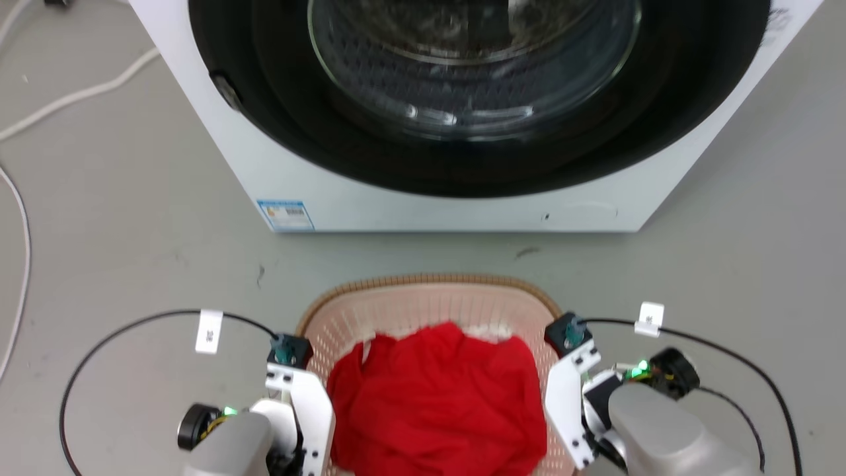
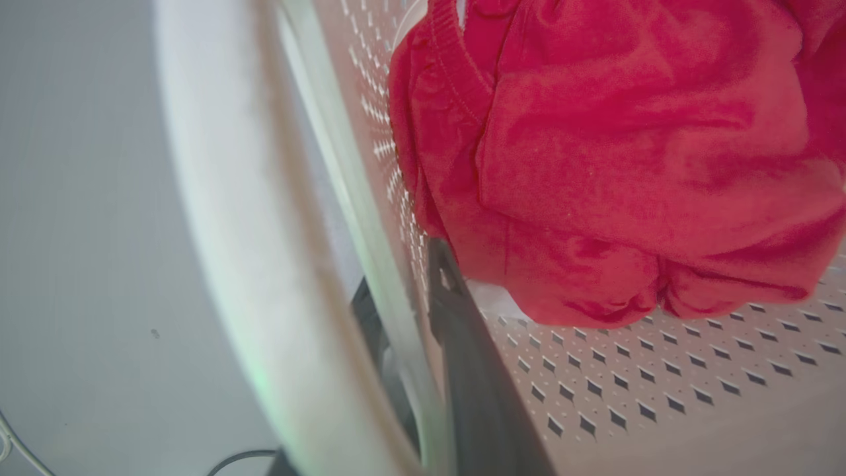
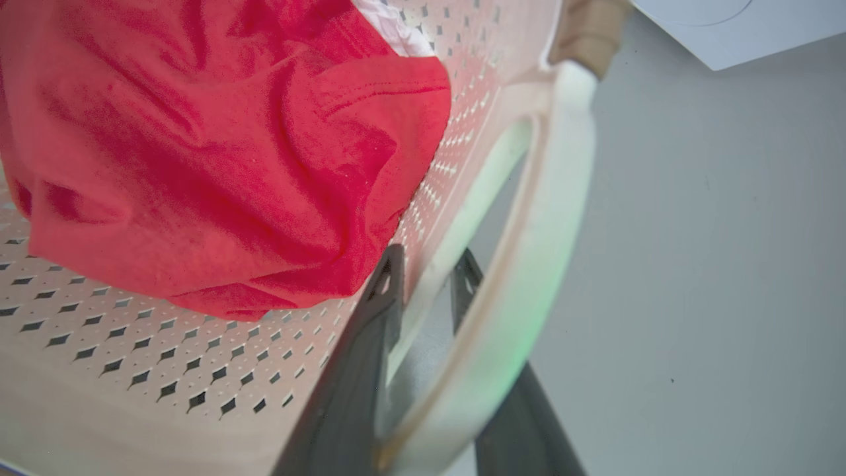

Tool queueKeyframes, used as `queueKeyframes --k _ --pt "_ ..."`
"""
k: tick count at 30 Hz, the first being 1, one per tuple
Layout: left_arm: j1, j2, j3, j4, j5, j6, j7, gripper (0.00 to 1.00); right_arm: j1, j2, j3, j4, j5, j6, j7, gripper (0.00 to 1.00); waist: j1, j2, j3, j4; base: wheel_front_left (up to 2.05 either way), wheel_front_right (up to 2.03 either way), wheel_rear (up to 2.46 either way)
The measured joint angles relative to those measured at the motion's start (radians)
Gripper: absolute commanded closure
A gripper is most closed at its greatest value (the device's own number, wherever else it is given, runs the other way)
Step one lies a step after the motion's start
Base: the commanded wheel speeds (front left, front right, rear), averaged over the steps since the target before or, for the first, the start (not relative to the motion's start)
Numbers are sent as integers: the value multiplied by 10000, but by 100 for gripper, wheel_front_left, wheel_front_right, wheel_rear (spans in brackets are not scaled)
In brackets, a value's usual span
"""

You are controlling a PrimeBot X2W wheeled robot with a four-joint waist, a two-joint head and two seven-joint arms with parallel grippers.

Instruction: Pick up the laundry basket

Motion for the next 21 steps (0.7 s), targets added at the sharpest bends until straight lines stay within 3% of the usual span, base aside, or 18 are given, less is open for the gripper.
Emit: queueKeyframes --k 21 --pt "1362 345 -2034 -539 -1931 44 648 100 1117 -512 2729 -654 2562 -10 1003 100 0 0 -2653 -153 0 0 0"
